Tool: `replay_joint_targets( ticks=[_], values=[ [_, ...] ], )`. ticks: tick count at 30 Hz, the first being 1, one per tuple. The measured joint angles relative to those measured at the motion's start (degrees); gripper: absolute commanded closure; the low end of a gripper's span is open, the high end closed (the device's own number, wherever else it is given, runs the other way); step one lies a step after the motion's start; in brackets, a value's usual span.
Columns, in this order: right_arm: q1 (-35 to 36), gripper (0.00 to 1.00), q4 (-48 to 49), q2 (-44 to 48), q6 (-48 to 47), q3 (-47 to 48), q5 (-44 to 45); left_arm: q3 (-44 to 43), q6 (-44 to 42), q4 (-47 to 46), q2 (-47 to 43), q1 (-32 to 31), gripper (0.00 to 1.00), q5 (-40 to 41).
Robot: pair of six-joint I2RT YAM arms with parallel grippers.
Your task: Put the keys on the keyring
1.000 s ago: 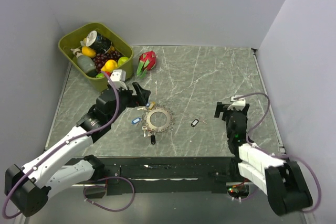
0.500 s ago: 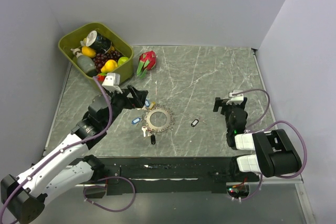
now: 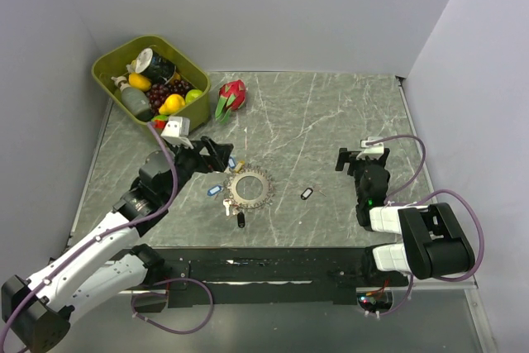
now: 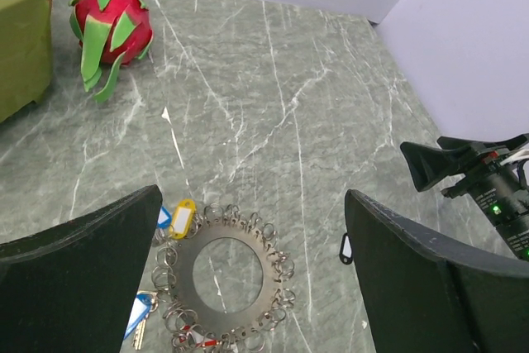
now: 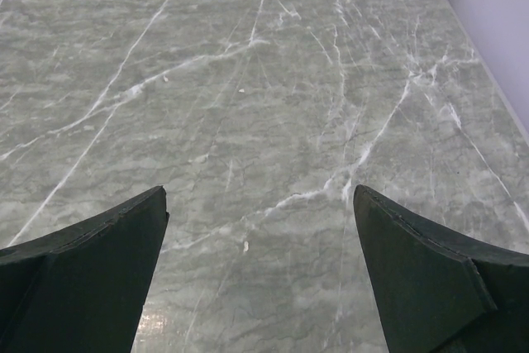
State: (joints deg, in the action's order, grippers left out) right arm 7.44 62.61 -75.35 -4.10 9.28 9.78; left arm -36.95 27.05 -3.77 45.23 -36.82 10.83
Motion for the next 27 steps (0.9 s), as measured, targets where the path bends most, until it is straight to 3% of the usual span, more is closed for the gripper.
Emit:
replay_joint_targets(
  ticks=[10,17,27],
  values=[
    [-0.37,0.0,-0.98,0.0,0.15,0.07,-0.24,-0.02,0.22,-0.7,3.15,0.0,0.04,0.02],
    [-0.39,0.0,-1.14,0.0,0.17,0.07,-0.46,-0.02,2.6,-3.28,11.39,0.09,0.03,-1.57],
    [-0.76,0.0,-1.38,0.0,0.2,0.15,-0.87,-1.38,4.37,0.37,18.71,0.15,0.03,-3.26]
  ],
)
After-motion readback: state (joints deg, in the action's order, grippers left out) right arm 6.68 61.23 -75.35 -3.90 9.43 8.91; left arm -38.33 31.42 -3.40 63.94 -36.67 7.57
